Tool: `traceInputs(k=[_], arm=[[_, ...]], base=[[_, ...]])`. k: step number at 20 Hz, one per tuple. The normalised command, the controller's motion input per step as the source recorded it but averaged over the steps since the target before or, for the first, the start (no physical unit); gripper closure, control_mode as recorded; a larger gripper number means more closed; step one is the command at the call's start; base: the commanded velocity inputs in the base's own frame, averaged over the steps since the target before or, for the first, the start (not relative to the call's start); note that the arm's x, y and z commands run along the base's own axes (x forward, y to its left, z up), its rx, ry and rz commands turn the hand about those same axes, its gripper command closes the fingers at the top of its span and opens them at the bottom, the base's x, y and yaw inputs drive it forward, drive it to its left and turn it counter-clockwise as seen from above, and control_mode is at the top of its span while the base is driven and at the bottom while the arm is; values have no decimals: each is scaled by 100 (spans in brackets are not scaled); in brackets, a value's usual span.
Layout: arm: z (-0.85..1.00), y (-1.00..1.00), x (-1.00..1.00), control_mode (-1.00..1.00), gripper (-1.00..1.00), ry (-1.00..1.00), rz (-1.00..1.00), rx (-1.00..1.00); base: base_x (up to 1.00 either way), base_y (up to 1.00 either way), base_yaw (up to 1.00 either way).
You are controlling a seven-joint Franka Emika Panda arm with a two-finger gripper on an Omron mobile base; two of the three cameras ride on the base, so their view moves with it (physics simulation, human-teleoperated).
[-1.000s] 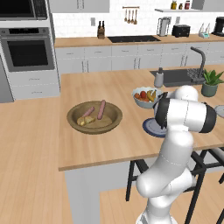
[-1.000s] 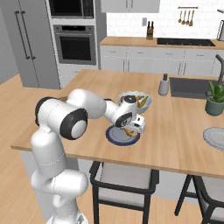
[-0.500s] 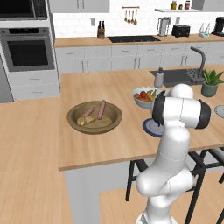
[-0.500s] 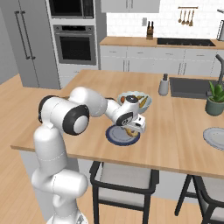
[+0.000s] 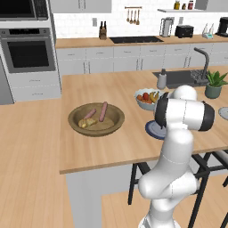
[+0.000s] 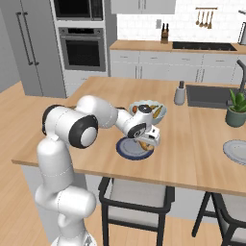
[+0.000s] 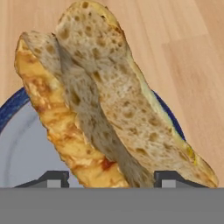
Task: Place one bun and one sausage from the bowl on each plate.
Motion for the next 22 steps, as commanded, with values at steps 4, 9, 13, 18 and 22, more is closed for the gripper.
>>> traceInputs(k=[4,9,13,18,22], arm=[[4,0,-2,-100,-100,0,0,0],[51,14,-2,-100,-100,0,0,0],[61,37,0,-100,-100,0,-4,0],[46,75,0,-100,-100,0,0,0],[38,84,2,-100,-100,0,0,0]], base=[[0,0,0],[0,0,0],[0,0,0],[0,0,0],[0,0,0]])
